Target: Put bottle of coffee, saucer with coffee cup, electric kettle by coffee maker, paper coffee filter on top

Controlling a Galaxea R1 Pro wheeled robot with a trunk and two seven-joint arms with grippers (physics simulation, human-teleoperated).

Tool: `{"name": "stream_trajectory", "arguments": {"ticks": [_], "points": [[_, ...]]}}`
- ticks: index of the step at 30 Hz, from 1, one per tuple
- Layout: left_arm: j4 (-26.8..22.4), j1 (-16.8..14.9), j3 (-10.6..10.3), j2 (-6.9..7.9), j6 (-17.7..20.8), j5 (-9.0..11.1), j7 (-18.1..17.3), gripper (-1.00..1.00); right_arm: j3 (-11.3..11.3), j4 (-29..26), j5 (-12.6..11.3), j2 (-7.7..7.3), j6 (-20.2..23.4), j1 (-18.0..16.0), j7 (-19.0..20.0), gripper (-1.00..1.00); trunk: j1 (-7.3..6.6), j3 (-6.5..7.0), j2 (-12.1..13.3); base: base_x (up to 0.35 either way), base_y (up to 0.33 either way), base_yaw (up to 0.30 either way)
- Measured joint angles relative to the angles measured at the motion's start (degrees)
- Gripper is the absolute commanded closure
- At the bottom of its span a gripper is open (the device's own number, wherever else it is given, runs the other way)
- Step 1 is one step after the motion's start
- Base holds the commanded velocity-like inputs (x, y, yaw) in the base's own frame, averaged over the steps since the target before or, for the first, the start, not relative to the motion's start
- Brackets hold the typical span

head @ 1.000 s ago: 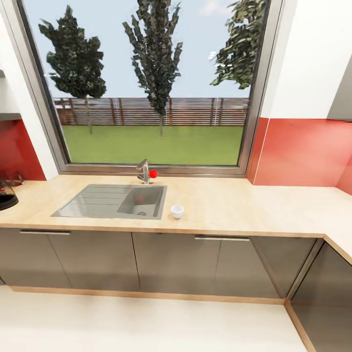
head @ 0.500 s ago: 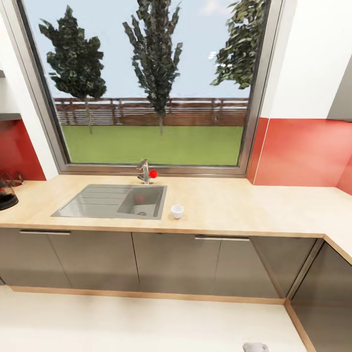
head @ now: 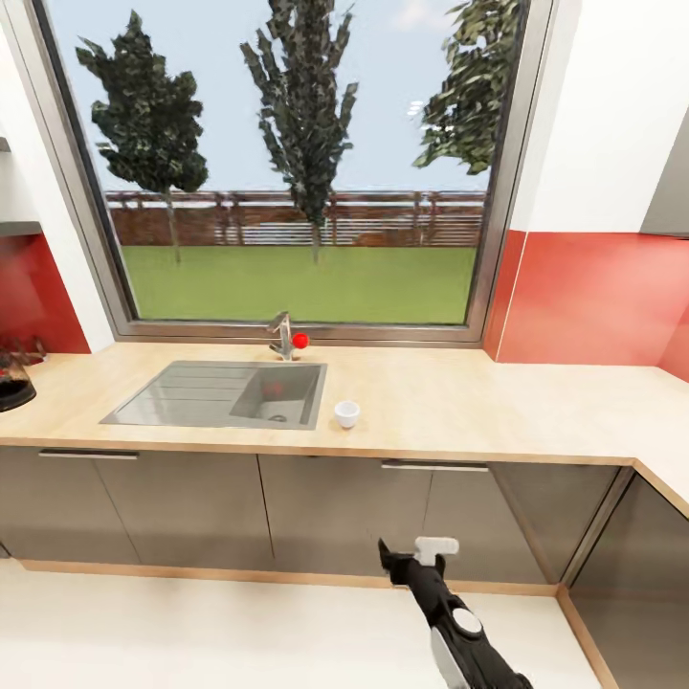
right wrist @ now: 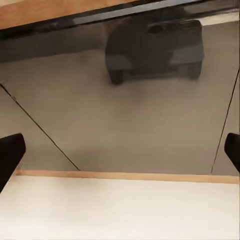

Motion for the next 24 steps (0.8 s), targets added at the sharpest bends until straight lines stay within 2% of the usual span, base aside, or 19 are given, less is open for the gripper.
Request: {"name": "stream_trajectory", "arguments": {"ticks": [4,7,11,18,21,24], "points": [[0.0,0.1,0.1,0.64,0.1,0.1,0.0,-1.0,0.0,-3.9,1.3,3.22,-0.1,-0.3,0.0,-1.0,0.0,0.0,0.0,0.0,0.0,0.0],[0.0,0.1,0.1,0.8,0.1,0.1,0.0,-1.0,0.0,-5.5,3.3,4.59,-0.1,-1.3,-0.1,-1.0,0.0,0.0,0.0,0.0,0.0,0.0],[0.1,0.1,0.1,0.9,0.2,0.1,0.0,-1.0,0.1,-10.3,5.7,4.59,-0.1,-2.9,-0.1,-1.0,0.0,0.0,0.0,0.0,0.0,0.0],[0.1,0.1,0.1,0.91,0.2,0.0,0.1,-1.0,0.1,-20.8,6.3,4.59,1.1,-5.0,-0.2,-1.0,0.0,0.0,0.0,0.0,0.0,0.0],[0.1,0.1,0.0,0.91,0.3,0.0,0.1,-1.0,0.1,-22.6,6.4,4.59,3.9,-7.9,-0.9,-1.0,0.0,0.0,0.0,0.0,0.0,0.0],[0.1,0.1,0.0,0.91,0.3,0.0,0.1,-1.0,0.1,-22.5,6.4,4.59,7.9,-12.1,-4.4,-1.0,0.0,0.01,0.0,0.0,0.0,0.0]]}}
